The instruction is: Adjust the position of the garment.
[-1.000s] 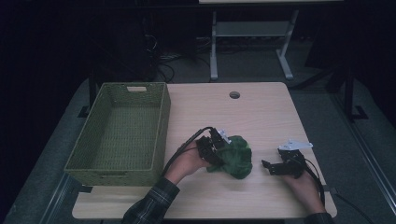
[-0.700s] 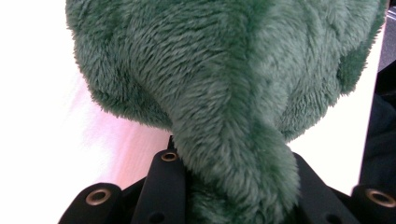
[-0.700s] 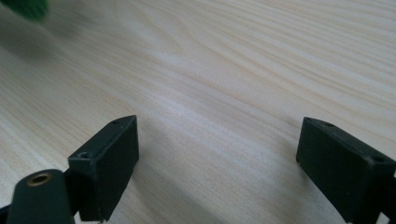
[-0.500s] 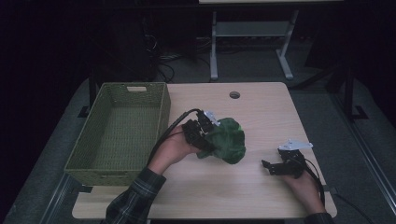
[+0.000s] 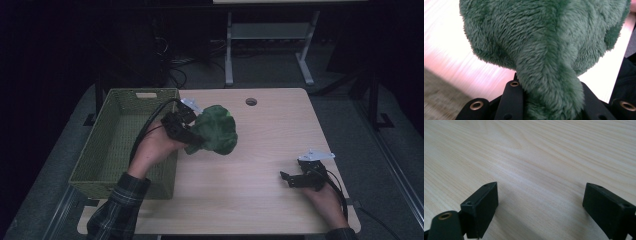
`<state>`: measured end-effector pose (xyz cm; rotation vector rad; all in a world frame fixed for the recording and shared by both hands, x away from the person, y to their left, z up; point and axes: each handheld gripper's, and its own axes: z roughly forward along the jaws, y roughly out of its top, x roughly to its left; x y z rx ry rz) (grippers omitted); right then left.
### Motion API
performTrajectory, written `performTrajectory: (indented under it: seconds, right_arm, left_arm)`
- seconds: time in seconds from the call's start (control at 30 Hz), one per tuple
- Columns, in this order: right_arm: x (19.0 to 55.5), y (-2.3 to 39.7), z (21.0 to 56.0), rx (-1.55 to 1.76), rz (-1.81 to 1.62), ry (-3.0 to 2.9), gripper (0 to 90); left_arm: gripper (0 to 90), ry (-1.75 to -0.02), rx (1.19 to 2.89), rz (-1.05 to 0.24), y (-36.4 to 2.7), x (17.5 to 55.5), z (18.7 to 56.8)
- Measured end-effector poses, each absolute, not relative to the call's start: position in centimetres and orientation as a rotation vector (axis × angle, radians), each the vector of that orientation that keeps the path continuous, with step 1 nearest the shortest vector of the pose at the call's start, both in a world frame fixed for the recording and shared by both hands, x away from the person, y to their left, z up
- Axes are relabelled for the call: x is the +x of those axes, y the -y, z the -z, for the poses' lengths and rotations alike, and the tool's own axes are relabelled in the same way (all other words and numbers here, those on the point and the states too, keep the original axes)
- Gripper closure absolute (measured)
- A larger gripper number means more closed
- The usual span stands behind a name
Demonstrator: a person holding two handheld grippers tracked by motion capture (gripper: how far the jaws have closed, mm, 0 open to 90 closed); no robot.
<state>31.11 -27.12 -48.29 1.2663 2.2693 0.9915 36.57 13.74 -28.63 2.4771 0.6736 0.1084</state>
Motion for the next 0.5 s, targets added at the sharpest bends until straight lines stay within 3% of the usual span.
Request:
performTrajectory:
  seconds: [0.5]
  right_arm:
    - [31.1,27.1,48.3,1.267,-0.992,-2.269,12.7]
  left_arm:
    - [74.9,-0.909,2.394,-0.218,-22.8,36.2,28.2]
